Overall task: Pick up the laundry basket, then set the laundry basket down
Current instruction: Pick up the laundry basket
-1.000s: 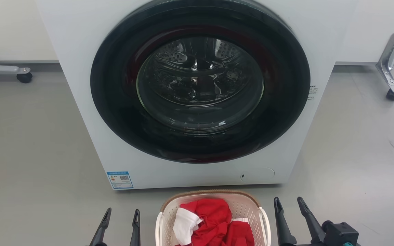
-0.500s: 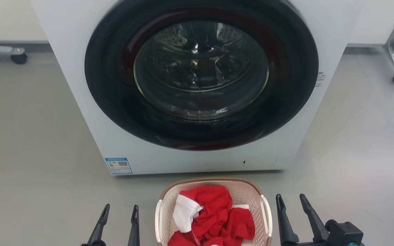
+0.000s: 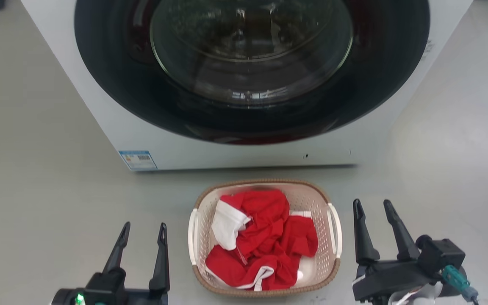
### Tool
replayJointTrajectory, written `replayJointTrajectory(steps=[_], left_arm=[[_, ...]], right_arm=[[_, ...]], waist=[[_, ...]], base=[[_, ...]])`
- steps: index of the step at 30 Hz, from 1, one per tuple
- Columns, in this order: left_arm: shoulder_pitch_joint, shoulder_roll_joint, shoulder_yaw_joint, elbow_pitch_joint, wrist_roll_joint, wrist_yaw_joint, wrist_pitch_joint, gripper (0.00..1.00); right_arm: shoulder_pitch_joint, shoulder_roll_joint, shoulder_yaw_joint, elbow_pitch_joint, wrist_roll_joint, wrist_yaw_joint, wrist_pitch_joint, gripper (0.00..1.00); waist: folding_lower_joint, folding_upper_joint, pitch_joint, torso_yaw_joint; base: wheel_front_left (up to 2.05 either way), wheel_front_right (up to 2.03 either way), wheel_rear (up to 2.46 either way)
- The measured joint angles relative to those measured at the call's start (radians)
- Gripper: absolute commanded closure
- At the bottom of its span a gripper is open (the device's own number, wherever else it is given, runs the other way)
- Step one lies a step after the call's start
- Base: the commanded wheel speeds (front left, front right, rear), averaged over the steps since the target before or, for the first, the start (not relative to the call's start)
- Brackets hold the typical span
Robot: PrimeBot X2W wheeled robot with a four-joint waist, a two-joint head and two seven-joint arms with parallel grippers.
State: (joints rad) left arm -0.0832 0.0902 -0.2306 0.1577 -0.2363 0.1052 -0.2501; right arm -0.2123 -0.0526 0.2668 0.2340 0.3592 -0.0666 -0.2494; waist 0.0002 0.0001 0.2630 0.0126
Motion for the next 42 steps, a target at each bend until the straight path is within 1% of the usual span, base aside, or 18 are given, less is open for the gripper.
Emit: replayJointTrajectory(steps=[10, 11, 19, 24, 30, 42], left_arm=[[-0.124, -0.012, 0.003, 0.050, 0.000, -0.001, -0.002, 0.00], [-0.124, -0.012, 0.003, 0.050, 0.000, -0.001, -0.002, 0.00], [-0.235, -0.023, -0.003, 0.108, 0.000, -0.017, -0.003, 0.00], [-0.305, -0.029, 0.001, 0.165, -0.007, -0.019, -0.003, 0.00], [-0.365, -0.033, -0.001, 0.250, -0.017, -0.036, -0.003, 0.00], [-0.472, -0.045, -0.030, 0.384, -0.027, -0.058, -0.003, 0.00]], right_arm=[[-0.107, 0.000, -0.022, 0.050, -0.008, 0.005, 0.000, 0.00], [-0.107, 0.000, -0.022, 0.050, -0.008, 0.005, 0.000, 0.00], [-0.199, -0.002, -0.035, 0.108, -0.027, 0.009, 0.000, 0.00], [-0.267, -0.013, -0.041, 0.153, -0.035, 0.014, -0.007, 0.00], [-0.332, -0.023, -0.041, 0.233, -0.050, 0.023, -0.007, 0.00], [-0.423, -0.031, -0.054, 0.348, -0.054, 0.029, -0.007, 0.00]], waist=[[0.0001, 0.0001, 0.145, -0.003], [0.0001, 0.0001, 0.145, -0.003], [0.0000, 0.0001, 0.263, -0.004], [0.0000, 0.0001, 0.337, -0.002], [0.0000, 0.0002, 0.415, 0.003], [-0.0001, 0.0001, 0.522, 0.020]], base=[[0.00, 0.00, 0.00], [0.00, 0.00, 0.00], [0.00, 0.00, 0.00], [0.00, 0.00, 0.00], [0.00, 0.00, 0.00], [0.00, 0.00, 0.00]])
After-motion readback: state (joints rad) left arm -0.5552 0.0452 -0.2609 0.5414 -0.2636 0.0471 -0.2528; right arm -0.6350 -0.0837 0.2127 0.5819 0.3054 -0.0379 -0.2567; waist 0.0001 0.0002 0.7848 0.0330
